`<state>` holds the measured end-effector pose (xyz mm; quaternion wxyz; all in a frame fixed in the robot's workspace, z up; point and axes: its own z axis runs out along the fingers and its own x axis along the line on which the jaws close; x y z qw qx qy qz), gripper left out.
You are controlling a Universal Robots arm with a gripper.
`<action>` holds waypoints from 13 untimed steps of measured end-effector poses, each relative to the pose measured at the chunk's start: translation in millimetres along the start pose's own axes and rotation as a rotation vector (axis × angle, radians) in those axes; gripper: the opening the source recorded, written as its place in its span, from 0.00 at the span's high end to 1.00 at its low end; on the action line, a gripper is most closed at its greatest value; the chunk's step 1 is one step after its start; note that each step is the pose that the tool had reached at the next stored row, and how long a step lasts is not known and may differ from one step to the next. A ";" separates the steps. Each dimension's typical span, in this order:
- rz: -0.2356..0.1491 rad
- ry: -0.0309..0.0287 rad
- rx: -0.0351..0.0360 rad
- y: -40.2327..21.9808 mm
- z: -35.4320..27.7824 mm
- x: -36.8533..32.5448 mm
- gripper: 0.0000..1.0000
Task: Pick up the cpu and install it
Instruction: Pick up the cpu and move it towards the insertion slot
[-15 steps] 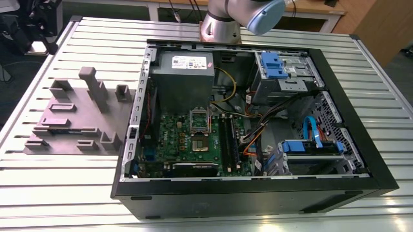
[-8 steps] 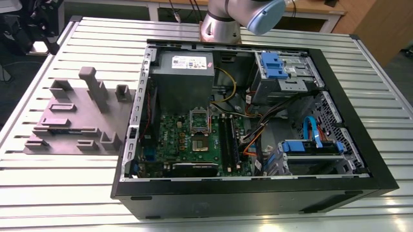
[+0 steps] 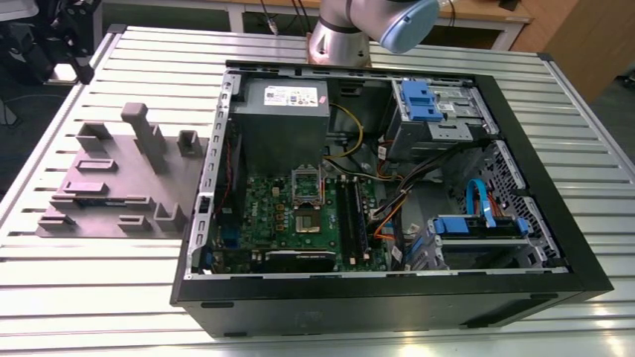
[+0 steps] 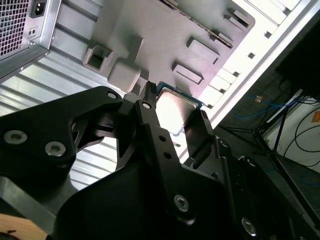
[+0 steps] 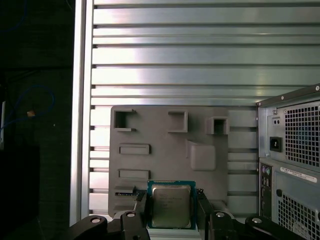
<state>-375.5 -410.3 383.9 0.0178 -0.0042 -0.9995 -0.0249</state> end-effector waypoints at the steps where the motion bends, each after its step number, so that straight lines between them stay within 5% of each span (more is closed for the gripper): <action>1: 0.000 0.0000 0.0000 0.0 0.0 -0.6 0.53; 13: 0.000 0.0000 0.0000 0.0 -0.1 -2.8 0.53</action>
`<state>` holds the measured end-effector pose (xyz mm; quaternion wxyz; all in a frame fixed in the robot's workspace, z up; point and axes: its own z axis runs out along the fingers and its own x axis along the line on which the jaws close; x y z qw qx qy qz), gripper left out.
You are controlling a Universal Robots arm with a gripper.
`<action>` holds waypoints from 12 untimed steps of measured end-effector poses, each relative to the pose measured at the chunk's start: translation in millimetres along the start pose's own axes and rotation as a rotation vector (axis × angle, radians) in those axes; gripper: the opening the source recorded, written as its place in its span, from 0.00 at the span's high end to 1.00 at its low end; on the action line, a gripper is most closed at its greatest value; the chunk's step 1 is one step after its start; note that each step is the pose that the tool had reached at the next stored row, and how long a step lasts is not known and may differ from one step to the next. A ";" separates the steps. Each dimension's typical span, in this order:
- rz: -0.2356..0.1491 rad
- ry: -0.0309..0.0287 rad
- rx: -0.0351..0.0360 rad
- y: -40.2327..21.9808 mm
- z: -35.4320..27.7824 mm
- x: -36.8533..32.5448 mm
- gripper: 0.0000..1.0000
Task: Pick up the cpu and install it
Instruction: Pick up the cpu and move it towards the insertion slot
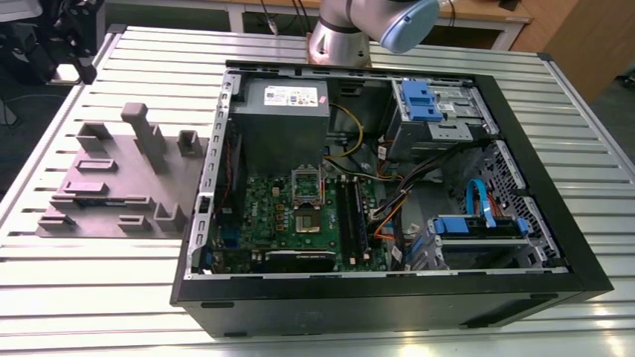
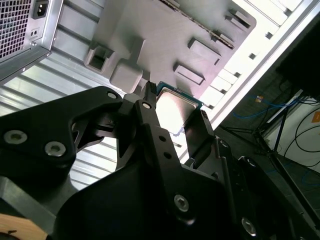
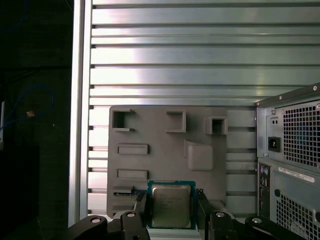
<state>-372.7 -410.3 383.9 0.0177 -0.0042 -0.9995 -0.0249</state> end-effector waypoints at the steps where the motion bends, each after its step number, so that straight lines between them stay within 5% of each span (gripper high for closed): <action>1: 0.000 0.0000 0.0000 0.0 0.0 -0.4 0.53; 12: 0.000 0.0000 0.0000 0.0 -0.1 -2.6 0.53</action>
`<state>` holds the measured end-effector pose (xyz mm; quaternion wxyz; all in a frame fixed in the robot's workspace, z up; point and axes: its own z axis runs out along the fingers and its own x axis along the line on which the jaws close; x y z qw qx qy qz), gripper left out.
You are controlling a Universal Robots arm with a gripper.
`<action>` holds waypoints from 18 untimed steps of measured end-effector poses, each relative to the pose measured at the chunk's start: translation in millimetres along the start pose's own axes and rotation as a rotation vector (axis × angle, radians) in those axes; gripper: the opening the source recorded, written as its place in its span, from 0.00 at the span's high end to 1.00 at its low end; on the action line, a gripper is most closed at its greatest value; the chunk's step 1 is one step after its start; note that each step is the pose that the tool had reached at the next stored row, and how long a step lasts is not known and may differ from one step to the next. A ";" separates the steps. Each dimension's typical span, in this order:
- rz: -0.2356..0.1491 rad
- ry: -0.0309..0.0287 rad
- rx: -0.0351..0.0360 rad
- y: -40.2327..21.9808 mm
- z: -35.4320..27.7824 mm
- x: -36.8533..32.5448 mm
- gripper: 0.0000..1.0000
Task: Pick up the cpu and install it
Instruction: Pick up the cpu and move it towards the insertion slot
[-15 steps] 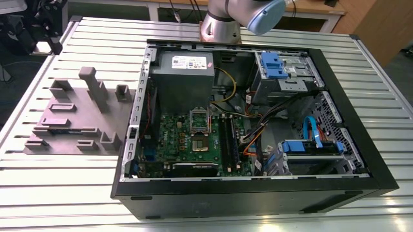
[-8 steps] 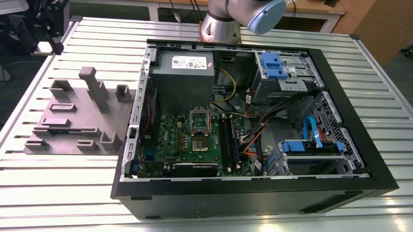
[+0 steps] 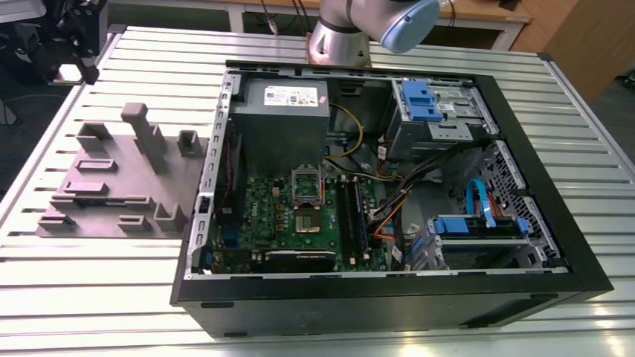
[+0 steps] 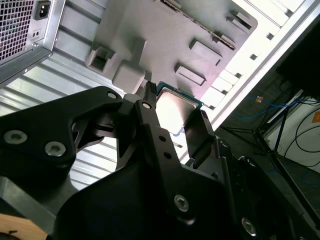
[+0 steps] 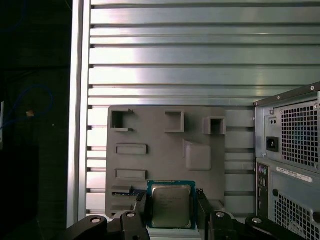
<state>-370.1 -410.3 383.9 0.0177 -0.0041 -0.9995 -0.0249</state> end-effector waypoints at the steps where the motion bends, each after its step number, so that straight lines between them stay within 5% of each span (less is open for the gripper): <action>1: 0.000 0.0000 0.0000 0.0 0.0 0.0 0.53; 18: 0.000 0.0000 0.0000 0.1 -0.3 -8.4 0.53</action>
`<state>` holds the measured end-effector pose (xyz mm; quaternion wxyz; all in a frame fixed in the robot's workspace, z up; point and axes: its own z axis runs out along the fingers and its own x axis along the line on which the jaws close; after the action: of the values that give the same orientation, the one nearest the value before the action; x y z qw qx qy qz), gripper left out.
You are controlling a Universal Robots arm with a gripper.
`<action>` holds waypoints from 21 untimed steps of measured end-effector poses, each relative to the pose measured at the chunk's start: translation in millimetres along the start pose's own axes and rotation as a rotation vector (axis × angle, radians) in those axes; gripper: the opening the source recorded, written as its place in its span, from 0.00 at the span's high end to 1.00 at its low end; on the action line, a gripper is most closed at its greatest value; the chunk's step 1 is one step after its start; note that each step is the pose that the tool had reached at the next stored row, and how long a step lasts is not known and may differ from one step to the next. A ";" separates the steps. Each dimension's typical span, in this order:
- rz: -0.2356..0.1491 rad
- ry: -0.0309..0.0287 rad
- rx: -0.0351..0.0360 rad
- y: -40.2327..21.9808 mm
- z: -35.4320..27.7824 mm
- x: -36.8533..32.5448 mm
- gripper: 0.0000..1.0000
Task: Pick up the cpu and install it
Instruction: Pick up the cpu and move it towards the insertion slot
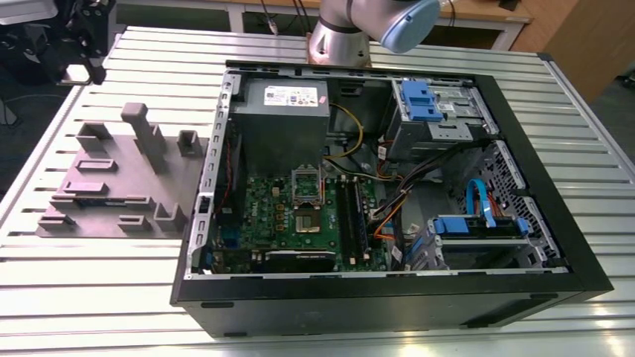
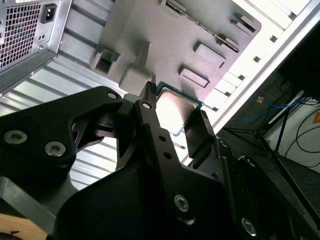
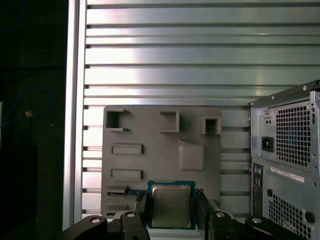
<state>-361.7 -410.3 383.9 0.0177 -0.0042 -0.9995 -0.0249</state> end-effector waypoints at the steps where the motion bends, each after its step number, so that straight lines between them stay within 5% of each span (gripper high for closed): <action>1: 0.000 0.0000 0.0000 0.0 0.0 -0.2 0.53; 21: 0.000 0.0000 0.0000 0.1 -0.3 -7.7 0.53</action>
<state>-354.0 -410.3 383.9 0.0177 -0.0042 -0.9995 -0.0249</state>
